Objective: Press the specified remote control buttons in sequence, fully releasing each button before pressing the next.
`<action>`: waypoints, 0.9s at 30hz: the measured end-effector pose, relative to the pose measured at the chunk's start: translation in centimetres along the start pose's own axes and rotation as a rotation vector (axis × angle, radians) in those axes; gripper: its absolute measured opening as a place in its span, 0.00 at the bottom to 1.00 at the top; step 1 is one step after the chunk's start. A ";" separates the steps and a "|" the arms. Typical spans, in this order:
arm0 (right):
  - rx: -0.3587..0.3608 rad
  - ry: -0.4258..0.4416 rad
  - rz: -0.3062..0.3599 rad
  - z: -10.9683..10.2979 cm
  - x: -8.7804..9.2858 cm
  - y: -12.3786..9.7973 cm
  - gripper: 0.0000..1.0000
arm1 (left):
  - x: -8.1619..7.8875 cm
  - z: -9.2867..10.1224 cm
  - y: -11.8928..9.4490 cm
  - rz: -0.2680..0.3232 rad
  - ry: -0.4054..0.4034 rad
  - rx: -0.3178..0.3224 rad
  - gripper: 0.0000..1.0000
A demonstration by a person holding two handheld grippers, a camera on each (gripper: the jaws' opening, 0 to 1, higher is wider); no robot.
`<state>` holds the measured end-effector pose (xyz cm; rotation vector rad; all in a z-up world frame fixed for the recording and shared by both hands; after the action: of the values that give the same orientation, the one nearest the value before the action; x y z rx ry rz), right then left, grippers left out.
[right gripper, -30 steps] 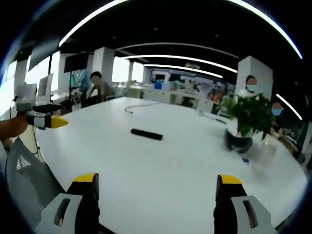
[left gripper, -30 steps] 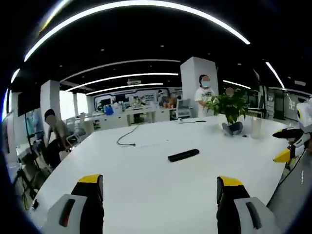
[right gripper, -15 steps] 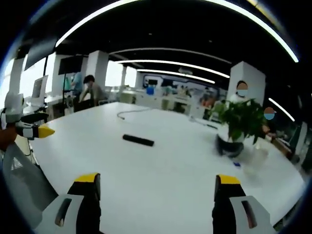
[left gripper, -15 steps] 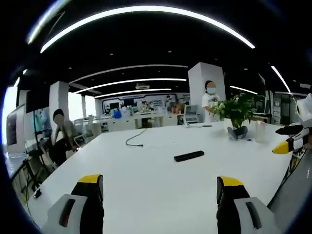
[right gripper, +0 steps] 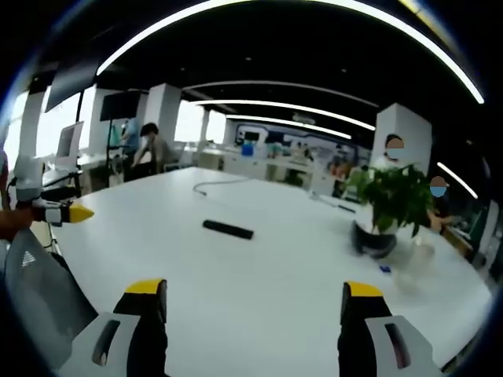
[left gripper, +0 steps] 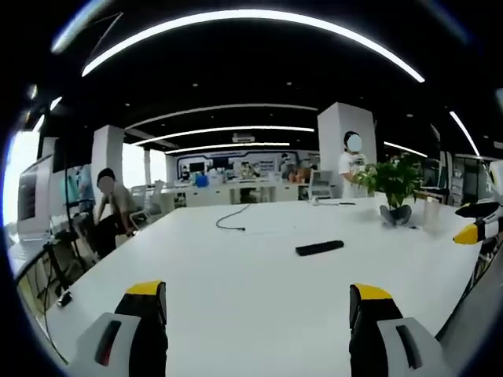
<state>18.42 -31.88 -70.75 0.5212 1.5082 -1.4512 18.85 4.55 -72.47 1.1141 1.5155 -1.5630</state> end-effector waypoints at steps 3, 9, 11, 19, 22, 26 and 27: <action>-0.006 0.010 -0.002 0.0 0.1 0.0 0.89 | 0.1 0.2 0.1 -0.019 0.052 -0.010 1.00; -0.015 -0.004 -0.002 -0.2 0.1 0.0 0.88 | 0.3 0.1 0.1 -0.037 0.103 -0.034 1.00; -0.018 -0.006 -0.001 -0.2 0.0 -0.1 0.87 | 0.4 0.0 0.1 -0.040 0.105 -0.043 1.00; -0.026 -0.006 0.006 -0.2 0.0 0.0 0.86 | 0.6 0.0 0.3 -0.057 0.107 -0.045 1.00; -0.023 0.005 -0.006 0.0 0.2 0.1 0.86 | 0.5 0.0 0.3 -0.054 0.108 -0.050 1.00; -0.037 -0.003 -0.006 -0.3 0.2 0.1 0.85 | 0.6 0.0 0.3 -0.060 0.110 -0.053 1.00; -0.036 -0.005 -0.001 -0.3 0.1 0.1 0.85 | 0.6 0.0 0.3 -0.061 0.109 -0.051 1.00</action>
<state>18.33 -31.63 -70.94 0.4943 1.5282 -1.4228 18.87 4.61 -73.15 1.1499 1.6663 -1.5163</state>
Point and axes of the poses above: the point that each gripper's makers call its tool centre point, and the gripper's own axes: y roughly forward along the fingers, z roughly to its right, x roughly out of its underside, the point moved 4 cm from there along -y, roughly backward along the fingers, and after that the axes turned 11 degrees about -z, right-handed, at the moved point
